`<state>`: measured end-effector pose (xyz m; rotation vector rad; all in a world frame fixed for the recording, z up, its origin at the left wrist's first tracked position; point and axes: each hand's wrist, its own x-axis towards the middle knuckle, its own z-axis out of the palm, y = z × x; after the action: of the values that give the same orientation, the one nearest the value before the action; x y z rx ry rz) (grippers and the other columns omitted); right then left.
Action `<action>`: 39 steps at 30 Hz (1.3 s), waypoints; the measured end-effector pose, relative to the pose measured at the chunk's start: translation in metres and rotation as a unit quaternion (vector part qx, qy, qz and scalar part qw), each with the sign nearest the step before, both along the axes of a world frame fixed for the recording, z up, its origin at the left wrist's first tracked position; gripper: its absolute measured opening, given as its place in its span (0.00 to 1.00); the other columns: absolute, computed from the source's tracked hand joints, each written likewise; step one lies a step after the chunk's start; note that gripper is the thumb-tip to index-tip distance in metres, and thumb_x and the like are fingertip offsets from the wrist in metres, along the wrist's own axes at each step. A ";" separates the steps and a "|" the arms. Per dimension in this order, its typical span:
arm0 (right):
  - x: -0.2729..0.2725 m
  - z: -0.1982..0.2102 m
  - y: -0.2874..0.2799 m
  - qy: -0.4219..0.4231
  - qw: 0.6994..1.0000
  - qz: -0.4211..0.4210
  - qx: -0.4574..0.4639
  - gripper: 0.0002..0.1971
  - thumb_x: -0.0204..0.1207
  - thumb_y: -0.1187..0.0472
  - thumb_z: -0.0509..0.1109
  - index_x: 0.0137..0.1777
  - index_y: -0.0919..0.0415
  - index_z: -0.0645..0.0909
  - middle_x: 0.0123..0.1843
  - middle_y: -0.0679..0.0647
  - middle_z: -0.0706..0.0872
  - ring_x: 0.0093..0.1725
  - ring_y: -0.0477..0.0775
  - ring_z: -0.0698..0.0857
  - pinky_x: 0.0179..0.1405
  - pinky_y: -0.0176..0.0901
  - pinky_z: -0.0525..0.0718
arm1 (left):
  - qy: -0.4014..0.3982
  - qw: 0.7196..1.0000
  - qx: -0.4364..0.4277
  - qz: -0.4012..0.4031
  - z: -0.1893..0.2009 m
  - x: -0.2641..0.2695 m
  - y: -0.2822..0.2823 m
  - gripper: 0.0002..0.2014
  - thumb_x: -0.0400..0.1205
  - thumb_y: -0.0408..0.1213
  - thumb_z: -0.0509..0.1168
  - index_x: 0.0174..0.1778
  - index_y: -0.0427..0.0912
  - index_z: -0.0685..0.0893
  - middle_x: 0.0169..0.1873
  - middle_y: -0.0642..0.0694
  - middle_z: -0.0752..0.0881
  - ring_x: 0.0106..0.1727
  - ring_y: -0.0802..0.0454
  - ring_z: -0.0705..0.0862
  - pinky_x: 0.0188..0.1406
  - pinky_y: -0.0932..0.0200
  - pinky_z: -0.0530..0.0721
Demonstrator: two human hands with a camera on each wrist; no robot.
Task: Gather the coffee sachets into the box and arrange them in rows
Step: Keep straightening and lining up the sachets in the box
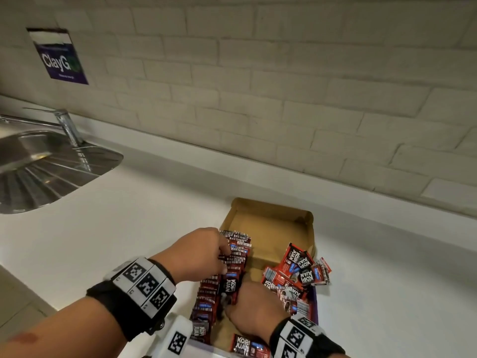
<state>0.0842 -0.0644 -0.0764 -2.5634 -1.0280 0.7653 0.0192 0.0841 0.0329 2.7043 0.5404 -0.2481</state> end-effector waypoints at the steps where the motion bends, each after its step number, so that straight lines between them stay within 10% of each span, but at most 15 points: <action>1: 0.000 0.000 0.000 0.003 1.000 0.000 0.002 0.28 0.77 0.46 0.69 0.74 0.54 0.70 0.62 0.51 0.88 0.61 0.58 0.88 0.50 0.48 0.82 | 0.009 1.000 0.018 -0.007 -0.001 -0.001 -0.002 0.22 0.77 0.49 0.77 0.67 0.54 0.86 0.62 0.55 0.82 0.60 0.54 0.82 0.57 0.61 0.79; 25: 0.000 0.020 -0.005 0.026 1.000 0.007 0.010 0.61 0.73 0.42 0.75 0.89 0.55 0.30 0.67 0.51 0.88 0.63 0.57 0.88 0.64 0.54 0.85 | -0.038 0.999 0.004 0.017 -0.008 0.000 -0.007 0.20 0.84 0.44 0.68 0.74 0.53 0.81 0.64 0.50 0.81 0.63 0.51 0.82 0.61 0.61 0.78; 33: 0.001 0.028 -0.009 0.029 0.999 0.020 0.000 0.60 0.75 0.43 0.74 0.90 0.59 0.33 0.70 0.52 0.86 0.64 0.56 0.87 0.64 0.54 0.86 | -0.054 0.998 0.000 0.041 0.000 0.000 -0.001 0.19 0.85 0.42 0.66 0.73 0.51 0.82 0.64 0.48 0.83 0.59 0.52 0.83 0.58 0.61 0.79; 39: 0.014 0.052 -0.051 0.011 0.996 0.070 0.057 0.30 0.81 0.57 0.66 0.84 0.55 0.67 0.51 0.51 0.88 0.50 0.53 0.87 0.45 0.40 0.83 | -0.052 0.999 0.015 0.008 0.019 -0.020 -0.014 0.17 0.85 0.48 0.67 0.71 0.55 0.82 0.46 0.57 0.81 0.46 0.58 0.79 0.46 0.62 0.74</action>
<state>0.0981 -0.1151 -0.0241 -2.4017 -1.2180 0.7458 -0.0006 0.0705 0.0518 2.7224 0.5385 -0.0950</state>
